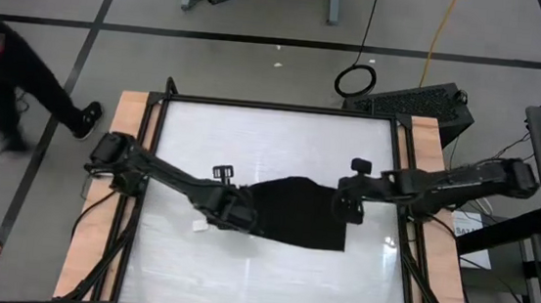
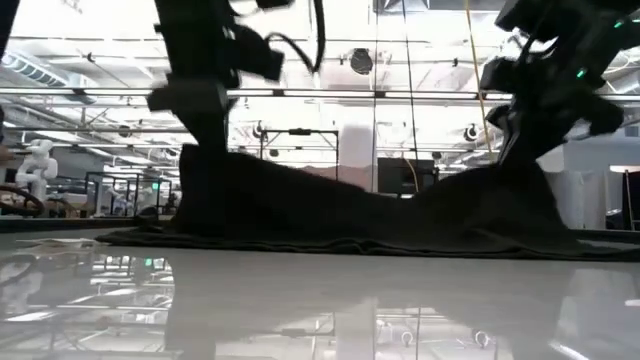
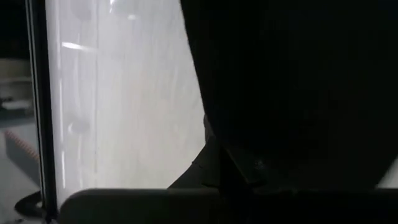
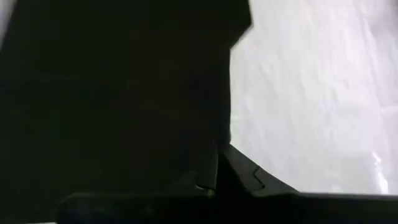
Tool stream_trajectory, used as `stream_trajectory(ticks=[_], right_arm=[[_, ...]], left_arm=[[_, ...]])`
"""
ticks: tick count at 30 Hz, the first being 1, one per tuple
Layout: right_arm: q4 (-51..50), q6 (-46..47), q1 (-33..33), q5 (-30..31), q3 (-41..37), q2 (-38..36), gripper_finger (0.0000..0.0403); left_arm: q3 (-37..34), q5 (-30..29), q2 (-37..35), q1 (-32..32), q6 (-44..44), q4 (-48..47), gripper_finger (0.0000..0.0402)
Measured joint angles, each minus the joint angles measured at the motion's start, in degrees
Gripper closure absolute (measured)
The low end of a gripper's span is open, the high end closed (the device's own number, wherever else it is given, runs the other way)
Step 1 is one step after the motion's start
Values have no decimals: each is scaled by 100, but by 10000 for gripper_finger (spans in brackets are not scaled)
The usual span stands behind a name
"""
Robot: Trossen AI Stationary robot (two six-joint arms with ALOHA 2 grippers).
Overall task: Roll towel into tight, uniform cylinder
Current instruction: Roll the black towel
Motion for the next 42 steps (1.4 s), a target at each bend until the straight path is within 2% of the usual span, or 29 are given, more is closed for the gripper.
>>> stream_trajectory(ticks=[3, 7, 11, 14, 19, 22, 24, 29, 32, 38, 42], right_arm=[[70, -32, -353, 162, 0, 299, 402], [234, -49, -822, 171, 0, 590, 382], [291, -54, -1160, 202, 0, 724, 338], [282, -11, -1305, 476, 0, 727, 298], [258, 40, -1375, 720, -2, 521, 248], [302, 31, -1375, 505, -2, 363, 233], [369, -19, -1375, -61, -2, 291, 229], [541, -49, -1331, -1593, -2, 293, 227], [606, -43, -1175, -2097, -2, 324, 227], [928, 313, -625, -2309, -57, 331, 227], [1213, 671, -224, -2310, -187, 331, 227]], left_arm=[[0, -64, 217, 193, -4, 0, 384], [0, -570, 433, 435, -16, 0, 357], [0, -939, 492, 643, -25, -13, 324], [0, -1230, 494, 771, -188, -163, 298], [0, -1619, 494, 905, -684, -848, 261], [0, -1656, 494, 943, -906, -1074, 248], [0, -1629, 494, 935, -898, -1037, 242], [0, -965, 494, 878, -396, -548, 240], [0, -323, 494, 837, 181, 166, 240], [-31, 839, 494, 801, 1008, 1259, 240], [-200, 1414, 494, 820, 1181, 1501, 239]])
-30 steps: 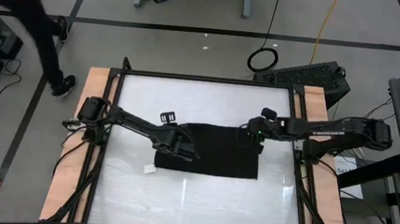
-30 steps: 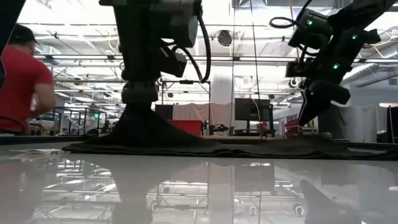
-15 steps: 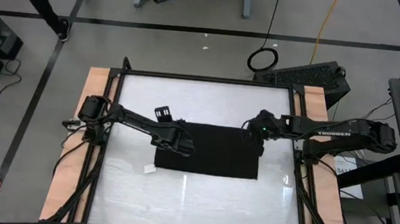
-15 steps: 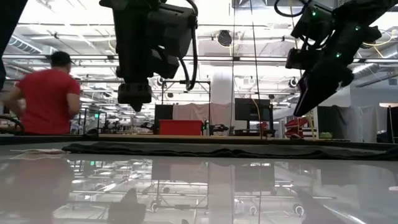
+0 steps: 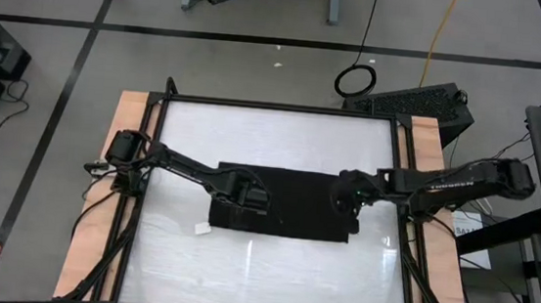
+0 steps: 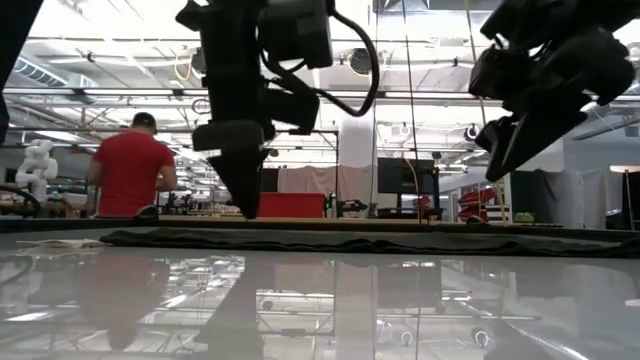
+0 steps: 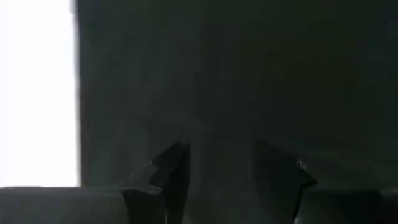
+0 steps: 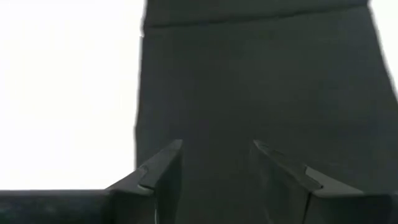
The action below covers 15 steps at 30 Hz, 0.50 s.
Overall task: Roll towel into tight, uniform cylinder
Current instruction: Roll the black towel
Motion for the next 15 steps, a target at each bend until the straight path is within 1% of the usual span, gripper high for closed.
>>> stream_trajectory(ticks=[3, 9, 12, 15], right_arm=[[273, 234, 278, 0, -172, 0, 227], [804, 596, 634, 22, -547, 116, 227], [1189, 746, 733, 26, -697, 397, 227], [1332, 781, 784, 67, -719, 818, 227]], left_arm=[[-168, 389, 0, 0, 64, 200, 239], [-399, 561, 0, 0, 15, 529, 239], [-531, 790, 0, 4, 14, 799, 239], [-556, 806, 0, 7, 4, 859, 239]])
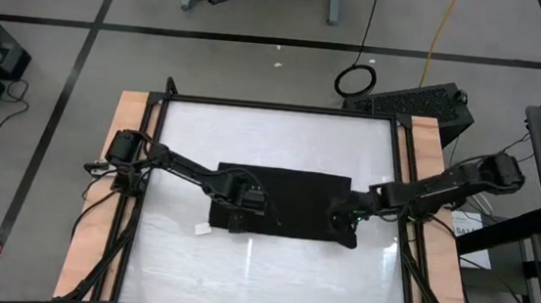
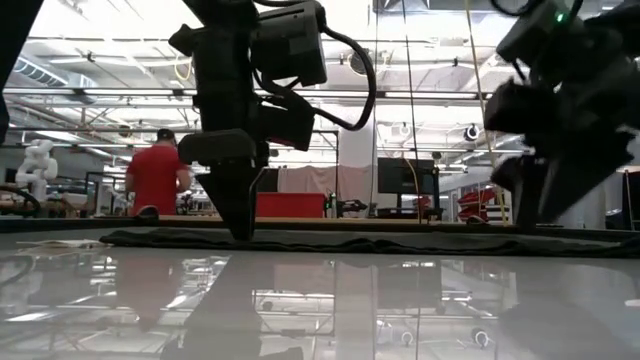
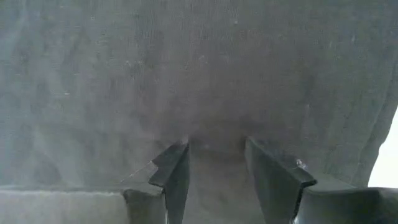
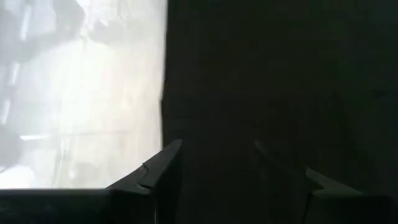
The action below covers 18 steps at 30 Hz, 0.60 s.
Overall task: Roll towel into tight, uniform cylinder
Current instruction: Roll the black towel
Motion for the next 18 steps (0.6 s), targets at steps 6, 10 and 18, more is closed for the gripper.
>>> stream_trajectory(ticks=[6, 10, 18], right_arm=[[-10, -45, -92, 753, 35, 652, 227], [-168, -131, -361, 1538, 34, 704, 227], [-508, -649, -1207, 2973, 77, 583, 227]], left_arm=[[-3, 89, 0, -1, -231, 6, 239], [-7, 367, 0, -37, -575, 75, 239], [-7, 847, 0, -298, -906, 1323, 239]])
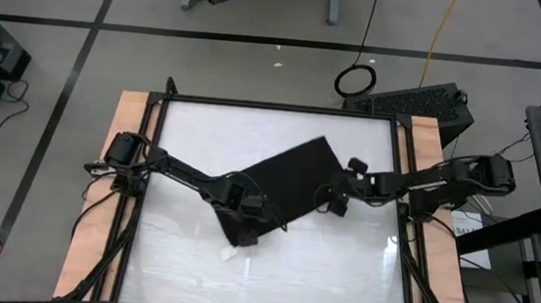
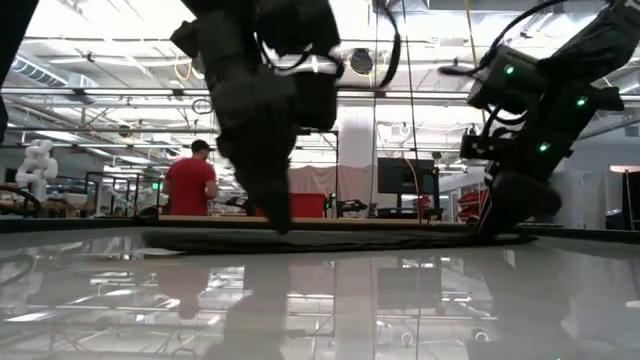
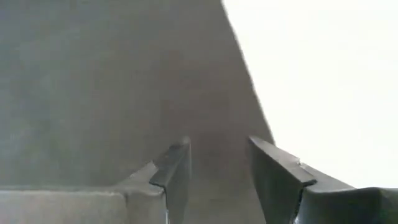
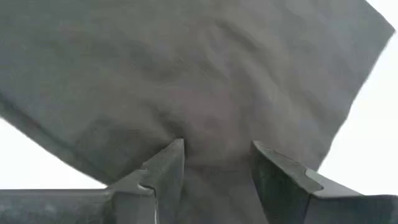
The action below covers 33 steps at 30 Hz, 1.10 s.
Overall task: Roll towel into tight, uniform cylinder
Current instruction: Roll the black towel
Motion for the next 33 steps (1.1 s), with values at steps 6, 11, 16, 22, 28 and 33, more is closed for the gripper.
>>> stream_trajectory(ticks=[6, 11, 16, 22, 28, 33], right_arm=[[-205, -309, -289, 156, 286, -57, 227], [-701, -447, -258, 154, 631, -261, 227], [-464, -584, -86, -837, 738, -408, 227], [604, -395, 255, -1833, 746, -69, 227], [1780, -177, 561, -1825, 746, 617, 227], [1878, -203, 556, -1795, 753, 1211, 227]], left_arm=[[200, -26, 0, -51, 165, 81, 239], [422, -922, -142, -52, 353, -985, 239], [429, -2011, -291, -35, 445, -2019, 239], [48, -1983, -291, 138, 710, -2156, 239], [-335, -1759, -291, 272, 574, -2118, 239], [-409, -1415, -291, 231, 384, -1913, 239]])
